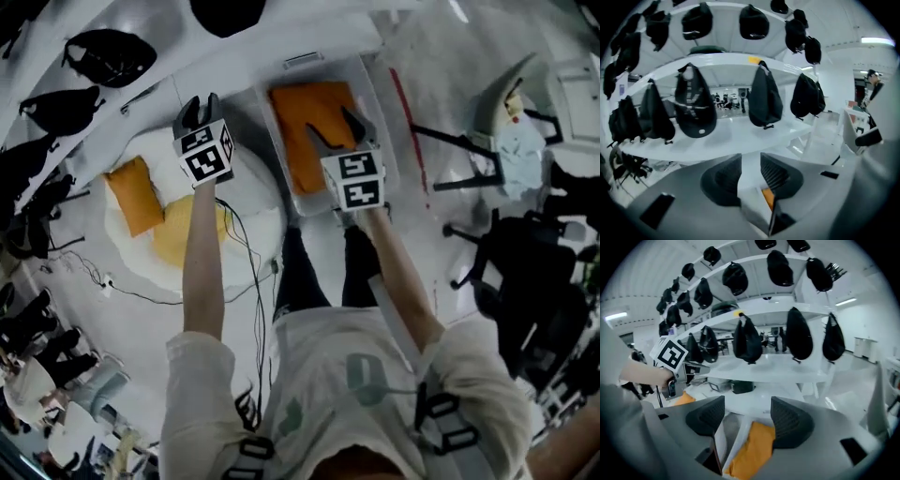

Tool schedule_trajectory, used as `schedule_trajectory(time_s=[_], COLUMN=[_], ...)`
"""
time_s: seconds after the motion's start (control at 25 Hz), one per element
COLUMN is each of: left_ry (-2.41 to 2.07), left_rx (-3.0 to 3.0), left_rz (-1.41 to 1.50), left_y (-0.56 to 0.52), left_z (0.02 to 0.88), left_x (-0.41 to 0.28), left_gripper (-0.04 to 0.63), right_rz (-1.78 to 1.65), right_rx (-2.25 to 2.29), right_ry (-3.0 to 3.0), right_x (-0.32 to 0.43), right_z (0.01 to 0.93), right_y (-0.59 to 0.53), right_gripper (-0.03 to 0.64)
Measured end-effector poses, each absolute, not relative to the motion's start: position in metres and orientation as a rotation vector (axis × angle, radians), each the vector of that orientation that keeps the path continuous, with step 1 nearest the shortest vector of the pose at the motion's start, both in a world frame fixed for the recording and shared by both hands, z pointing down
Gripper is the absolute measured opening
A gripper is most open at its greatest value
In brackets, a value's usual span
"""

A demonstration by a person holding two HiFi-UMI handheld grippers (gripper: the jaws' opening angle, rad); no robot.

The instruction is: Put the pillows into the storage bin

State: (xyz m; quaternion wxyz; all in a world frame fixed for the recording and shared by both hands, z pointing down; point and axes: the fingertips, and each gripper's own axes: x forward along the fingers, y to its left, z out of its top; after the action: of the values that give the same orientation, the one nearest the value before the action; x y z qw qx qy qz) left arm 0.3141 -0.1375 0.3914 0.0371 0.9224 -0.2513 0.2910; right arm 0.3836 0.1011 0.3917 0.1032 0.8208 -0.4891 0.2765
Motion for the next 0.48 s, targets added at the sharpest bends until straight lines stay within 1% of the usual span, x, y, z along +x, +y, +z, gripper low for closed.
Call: schedule_trajectory(time_s=[0.16, 0.32, 0.4, 0.48], left_ry=[-1.177, -1.403, -1.502, -1.595], left_rx=[2.602, 2.436, 2.354, 2.269], left_rz=[0.735, 0.664, 0.639, 0.616], left_y=[-0.178, -0.207, -0.220, -0.235], left_z=[0.380, 0.380, 0.387, 0.399], left_x=[0.193, 0.071, 0.010, -0.046], left_gripper=[0.123, 0.124, 0.138, 0.168], right_rz=[0.673, 0.532, 0.470, 0.403], right_rx=[2.107, 1.882, 1.778, 1.668], right_ry=[-1.837, -2.026, -2.088, -2.147], right_x=[0.327, 0.246, 0.202, 0.159], right_z=[0.364, 0.354, 0.356, 0.361], right_y=[0.007, -0.068, -0.106, -0.148], right_gripper=[0.307, 0.307, 0.307, 0.307])
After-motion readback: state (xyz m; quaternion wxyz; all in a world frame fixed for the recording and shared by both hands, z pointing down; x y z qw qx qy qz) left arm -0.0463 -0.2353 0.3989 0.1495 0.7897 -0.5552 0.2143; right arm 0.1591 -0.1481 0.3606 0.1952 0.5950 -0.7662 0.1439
